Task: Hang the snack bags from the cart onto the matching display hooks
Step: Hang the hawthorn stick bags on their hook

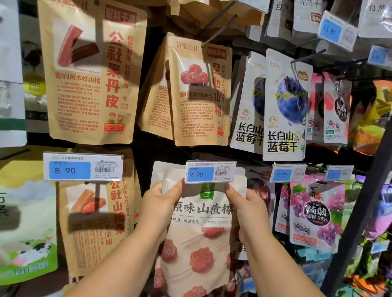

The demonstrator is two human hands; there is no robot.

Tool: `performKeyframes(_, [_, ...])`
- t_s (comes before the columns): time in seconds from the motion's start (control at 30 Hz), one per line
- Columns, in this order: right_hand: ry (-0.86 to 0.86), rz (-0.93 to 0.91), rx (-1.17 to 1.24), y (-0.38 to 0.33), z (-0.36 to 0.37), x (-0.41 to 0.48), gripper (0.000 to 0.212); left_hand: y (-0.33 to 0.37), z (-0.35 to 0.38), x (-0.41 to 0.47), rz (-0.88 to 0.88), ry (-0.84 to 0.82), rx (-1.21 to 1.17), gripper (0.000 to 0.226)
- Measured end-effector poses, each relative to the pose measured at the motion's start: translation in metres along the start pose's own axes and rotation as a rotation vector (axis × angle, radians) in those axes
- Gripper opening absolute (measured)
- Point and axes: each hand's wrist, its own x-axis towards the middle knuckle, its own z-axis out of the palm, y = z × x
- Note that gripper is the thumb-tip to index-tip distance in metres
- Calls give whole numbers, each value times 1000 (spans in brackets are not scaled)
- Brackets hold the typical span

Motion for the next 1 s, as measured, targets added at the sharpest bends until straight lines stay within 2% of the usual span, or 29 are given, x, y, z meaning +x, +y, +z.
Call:
performKeyframes(0.3, [28, -53, -44, 1, 2, 7, 6, 14, 4, 17, 75, 48, 126, 9])
performKeyframes(0.67, [62, -141, -179, -1, 8, 13, 13, 15, 13, 27, 13, 112, 136, 9])
performKeyframes(0.9, [-43, -167, -183, -14, 7, 10, 16, 22, 19, 16, 22, 190, 247, 4])
performKeyframes(1.0, [-85, -161, -199, -14, 7, 11, 23, 21, 18, 17, 61, 227, 385, 7])
